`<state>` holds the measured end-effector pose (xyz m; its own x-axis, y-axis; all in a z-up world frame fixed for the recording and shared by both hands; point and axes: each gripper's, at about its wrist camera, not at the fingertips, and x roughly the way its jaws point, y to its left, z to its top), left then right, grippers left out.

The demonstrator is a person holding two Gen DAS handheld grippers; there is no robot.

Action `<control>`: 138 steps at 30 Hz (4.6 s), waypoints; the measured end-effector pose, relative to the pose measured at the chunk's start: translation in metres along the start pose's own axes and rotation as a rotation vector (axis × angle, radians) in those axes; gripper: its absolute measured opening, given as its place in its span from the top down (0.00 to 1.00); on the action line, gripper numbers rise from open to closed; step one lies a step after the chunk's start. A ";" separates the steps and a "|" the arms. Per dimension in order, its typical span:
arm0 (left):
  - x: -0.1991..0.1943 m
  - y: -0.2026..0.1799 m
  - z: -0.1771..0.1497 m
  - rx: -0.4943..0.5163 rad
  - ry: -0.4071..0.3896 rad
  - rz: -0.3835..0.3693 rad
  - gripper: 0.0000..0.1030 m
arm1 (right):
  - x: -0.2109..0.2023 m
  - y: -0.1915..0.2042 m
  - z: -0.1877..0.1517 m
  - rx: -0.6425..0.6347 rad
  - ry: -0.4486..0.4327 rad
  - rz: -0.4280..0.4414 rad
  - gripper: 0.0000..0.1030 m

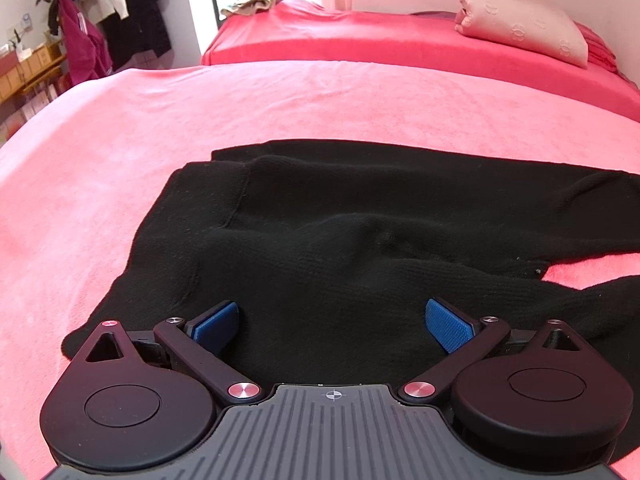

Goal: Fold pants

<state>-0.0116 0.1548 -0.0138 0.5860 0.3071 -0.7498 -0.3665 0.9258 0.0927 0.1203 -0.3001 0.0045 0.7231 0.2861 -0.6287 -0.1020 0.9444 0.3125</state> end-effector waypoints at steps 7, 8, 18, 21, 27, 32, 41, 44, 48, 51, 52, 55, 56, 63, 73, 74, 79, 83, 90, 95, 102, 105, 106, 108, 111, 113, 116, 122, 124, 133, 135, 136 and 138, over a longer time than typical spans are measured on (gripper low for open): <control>-0.015 0.018 -0.006 -0.058 -0.014 -0.010 0.00 | -0.030 0.021 -0.014 -0.203 -0.111 -0.149 0.21; -0.021 0.021 -0.007 -0.074 -0.026 -0.019 0.00 | -0.036 0.025 -0.018 -0.216 -0.114 -0.122 0.21; -0.026 0.032 -0.036 -0.082 -0.008 -0.006 0.00 | -0.058 0.012 -0.068 -0.280 -0.026 -0.131 0.26; -0.026 0.030 -0.034 -0.073 -0.003 0.006 0.00 | -0.087 -0.026 -0.061 -0.078 -0.076 -0.093 0.27; -0.020 0.032 -0.030 -0.087 -0.002 0.006 0.00 | -0.107 -0.069 -0.056 0.144 -0.133 -0.292 0.19; -0.021 0.031 -0.030 -0.090 0.001 0.017 0.00 | -0.083 -0.071 -0.050 0.165 -0.134 -0.215 0.53; -0.019 0.032 -0.030 -0.078 -0.005 0.006 0.00 | -0.087 -0.100 -0.049 0.202 -0.147 -0.257 0.90; -0.019 0.033 -0.030 -0.075 -0.005 -0.005 0.00 | -0.106 -0.085 -0.052 0.131 -0.207 -0.351 0.72; -0.021 0.034 -0.027 -0.064 0.004 -0.007 0.00 | -0.128 -0.019 -0.056 -0.155 -0.328 -0.357 0.62; -0.027 0.035 -0.022 -0.054 -0.008 0.004 0.00 | -0.121 0.059 -0.076 -0.419 -0.236 -0.052 0.44; -0.029 0.037 -0.022 -0.055 -0.017 0.011 0.00 | -0.117 0.089 -0.089 -0.524 -0.198 0.066 0.45; -0.035 0.047 -0.021 -0.082 -0.022 0.017 0.00 | -0.105 0.176 -0.133 -0.796 -0.138 0.325 0.44; -0.037 0.051 -0.022 -0.091 -0.021 0.016 0.00 | -0.100 0.202 -0.147 -0.863 -0.109 0.407 0.44; -0.051 0.080 -0.030 -0.134 -0.035 0.062 0.00 | -0.058 0.338 -0.209 -1.239 -0.050 0.595 0.45; -0.044 0.102 -0.039 -0.195 -0.014 0.060 0.00 | -0.057 0.355 -0.234 -1.224 -0.079 0.618 0.88; -0.041 0.101 -0.040 -0.201 -0.003 0.059 0.00 | -0.059 0.351 -0.232 -1.210 -0.093 0.610 0.84; -0.049 0.099 -0.048 -0.214 0.009 0.049 0.00 | -0.074 0.299 -0.183 -0.964 0.020 0.681 0.44; -0.067 0.101 -0.060 -0.280 0.031 -0.058 0.00 | -0.089 0.225 -0.149 -0.787 0.016 0.550 0.40; -0.071 0.087 -0.064 -0.364 0.094 -0.204 0.00 | -0.122 0.087 -0.102 -0.329 0.034 0.330 0.40; -0.056 0.083 -0.051 -0.422 0.073 -0.233 0.00 | -0.134 0.017 -0.085 -0.029 0.045 0.158 0.40; -0.046 0.083 -0.042 -0.492 0.021 -0.261 0.00 | -0.116 -0.030 -0.089 0.208 0.083 0.045 0.40; -0.045 0.088 -0.044 -0.518 0.000 -0.284 0.00 | -0.110 -0.045 -0.088 0.239 0.049 0.055 0.40; -0.045 0.090 -0.044 -0.521 -0.004 -0.285 0.00 | -0.111 -0.053 -0.086 0.241 0.041 0.049 0.40; -0.044 0.093 -0.044 -0.522 0.000 -0.276 0.00 | -0.112 -0.063 -0.084 0.238 0.025 0.050 0.40; -0.042 0.099 -0.045 -0.534 0.007 -0.262 0.02 | -0.102 -0.064 -0.077 0.219 0.010 0.018 0.62; -0.041 0.103 -0.046 -0.546 0.004 -0.267 0.06 | -0.102 -0.065 -0.077 0.206 0.002 0.011 0.79; -0.043 0.107 -0.046 -0.561 -0.009 -0.278 0.23 | -0.104 -0.066 -0.073 0.194 -0.008 0.031 0.87; -0.063 0.103 -0.027 -0.520 -0.121 -0.318 0.27 | -0.114 -0.055 -0.043 0.139 -0.093 0.076 0.90; -0.062 0.102 -0.013 -0.513 -0.138 -0.332 0.27 | -0.111 -0.052 -0.030 0.125 -0.112 0.085 0.90; 0.003 0.077 0.078 -0.435 -0.129 -0.334 0.31 | -0.050 -0.041 0.050 0.105 -0.100 0.125 0.92; 0.034 0.068 0.100 -0.412 -0.091 -0.304 0.31 | -0.017 -0.048 0.068 0.157 -0.067 0.139 0.92; 0.053 0.065 0.110 -0.405 -0.063 -0.289 0.31 | -0.001 -0.052 0.076 0.171 -0.055 0.141 0.92; 0.086 0.059 0.120 -0.392 -0.006 -0.263 0.30 | 0.030 -0.059 0.085 0.181 -0.053 0.100 0.91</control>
<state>0.1039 0.2623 0.0064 0.6994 0.0757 -0.7107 -0.4497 0.8195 -0.3553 0.2061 -0.3605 0.0276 0.7510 0.3637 -0.5511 -0.0544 0.8659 0.4973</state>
